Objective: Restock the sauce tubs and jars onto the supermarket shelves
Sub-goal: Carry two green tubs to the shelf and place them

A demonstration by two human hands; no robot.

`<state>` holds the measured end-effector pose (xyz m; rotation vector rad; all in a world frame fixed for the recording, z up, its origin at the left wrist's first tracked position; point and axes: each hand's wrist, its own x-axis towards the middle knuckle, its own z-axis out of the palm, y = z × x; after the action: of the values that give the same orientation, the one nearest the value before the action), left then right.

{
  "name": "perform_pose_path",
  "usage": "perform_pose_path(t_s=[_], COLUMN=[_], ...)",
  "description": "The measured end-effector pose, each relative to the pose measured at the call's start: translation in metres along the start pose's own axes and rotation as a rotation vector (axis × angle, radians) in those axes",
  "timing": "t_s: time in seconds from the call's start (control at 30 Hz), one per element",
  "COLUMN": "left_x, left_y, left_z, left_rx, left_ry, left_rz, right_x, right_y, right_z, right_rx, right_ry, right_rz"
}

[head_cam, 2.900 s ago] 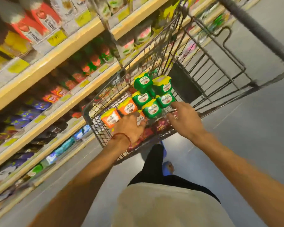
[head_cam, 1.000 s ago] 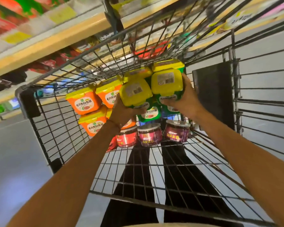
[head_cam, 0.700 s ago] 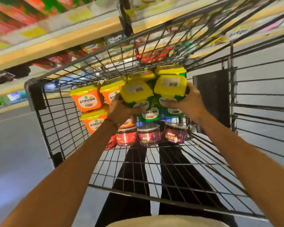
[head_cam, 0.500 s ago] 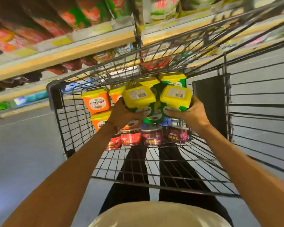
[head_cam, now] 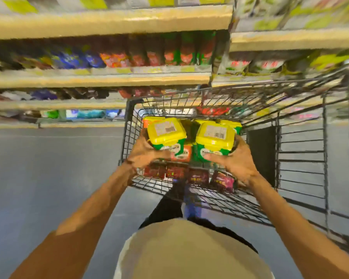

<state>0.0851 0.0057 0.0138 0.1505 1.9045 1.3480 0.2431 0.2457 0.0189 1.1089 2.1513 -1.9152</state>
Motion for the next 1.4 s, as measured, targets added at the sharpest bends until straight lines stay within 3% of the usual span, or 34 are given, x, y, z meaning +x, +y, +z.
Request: perform_pose_path(t_s=[0.33, 0.63, 1.1, 1.4], left_x=[-0.147, -0.252, -0.362, -0.37], left_y=[0.02, -0.005, -0.074, -0.079], left_z=[-0.03, -0.124, -0.428, -0.602], left_rx=[-0.17, -0.251, -0.264, -0.312], left_ry=[0.395, 0.652, 0.858, 0.919], left_rz=[0.083, 0.116, 0.175, 0.226], right_x=[-0.065, -0.105, -0.159, -0.16], right_y=[-0.072, -0.139, -0.251, -0.332], right_z=[0.054, 0.174, 0.495, 0.676], right_rx=[0.025, -0.049, -0.068, -0.06], right_ry=[-0.186, -0.441, -0.571, -0.625], right_rz=[-0.244, -0.379, -0.448, -0.475])
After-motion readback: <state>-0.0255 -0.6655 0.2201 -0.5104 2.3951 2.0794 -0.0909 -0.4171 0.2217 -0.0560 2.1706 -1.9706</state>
